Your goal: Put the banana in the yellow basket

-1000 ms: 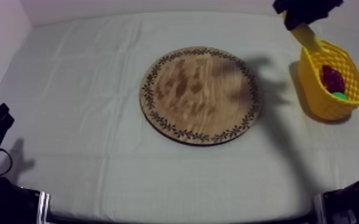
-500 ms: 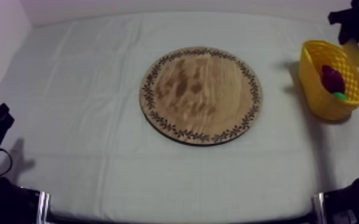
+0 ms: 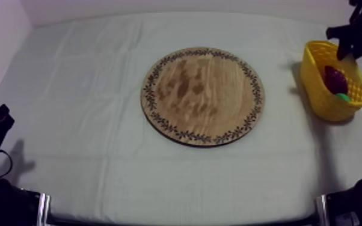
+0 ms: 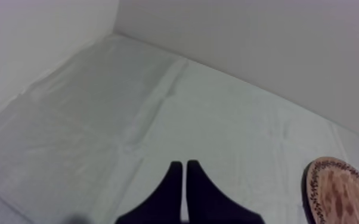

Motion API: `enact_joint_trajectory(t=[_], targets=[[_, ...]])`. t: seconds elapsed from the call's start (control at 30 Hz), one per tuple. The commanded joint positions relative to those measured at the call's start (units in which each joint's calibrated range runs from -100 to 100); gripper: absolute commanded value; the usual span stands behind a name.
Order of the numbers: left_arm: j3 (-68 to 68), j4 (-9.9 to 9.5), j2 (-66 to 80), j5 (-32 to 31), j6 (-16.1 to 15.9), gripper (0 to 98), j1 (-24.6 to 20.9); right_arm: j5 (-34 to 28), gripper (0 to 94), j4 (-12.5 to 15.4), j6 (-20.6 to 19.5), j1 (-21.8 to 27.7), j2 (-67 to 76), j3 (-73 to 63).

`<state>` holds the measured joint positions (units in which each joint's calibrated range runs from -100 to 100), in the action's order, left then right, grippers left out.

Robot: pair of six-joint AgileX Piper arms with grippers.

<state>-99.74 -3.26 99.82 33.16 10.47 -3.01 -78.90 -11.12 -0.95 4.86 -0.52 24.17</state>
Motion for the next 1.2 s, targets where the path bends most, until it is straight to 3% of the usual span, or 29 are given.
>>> enact_joint_trajectory(t=[0.0,0.23,0.5,0.67,0.87,1.17], targets=[[-0.03,0.02,0.00,-0.01,0.00,0.1,0.01,2.77,29.2,-0.29,-0.49,0.22,-2.01,2.34],[-0.03,0.02,0.00,-0.01,0.00,0.1,0.01,8.36,35.1,0.07,-0.92,1.66,-8.45,3.80],[-0.03,0.02,0.00,-0.01,0.00,0.1,0.01,9.95,68.1,-0.34,-1.62,2.20,-11.50,2.38],[-0.03,0.02,0.00,-0.01,0.00,0.1,0.01,9.69,77.6,-0.45,-2.10,1.69,-9.31,3.08],[-0.03,0.02,0.00,-0.01,0.00,0.1,0.01,8.15,69.0,0.32,-1.66,0.73,-2.07,3.98],[-0.03,0.02,0.00,-0.01,0.00,0.1,0.01,7.16,46.7,1.84,-1.46,-1.04,14.89,6.62]])
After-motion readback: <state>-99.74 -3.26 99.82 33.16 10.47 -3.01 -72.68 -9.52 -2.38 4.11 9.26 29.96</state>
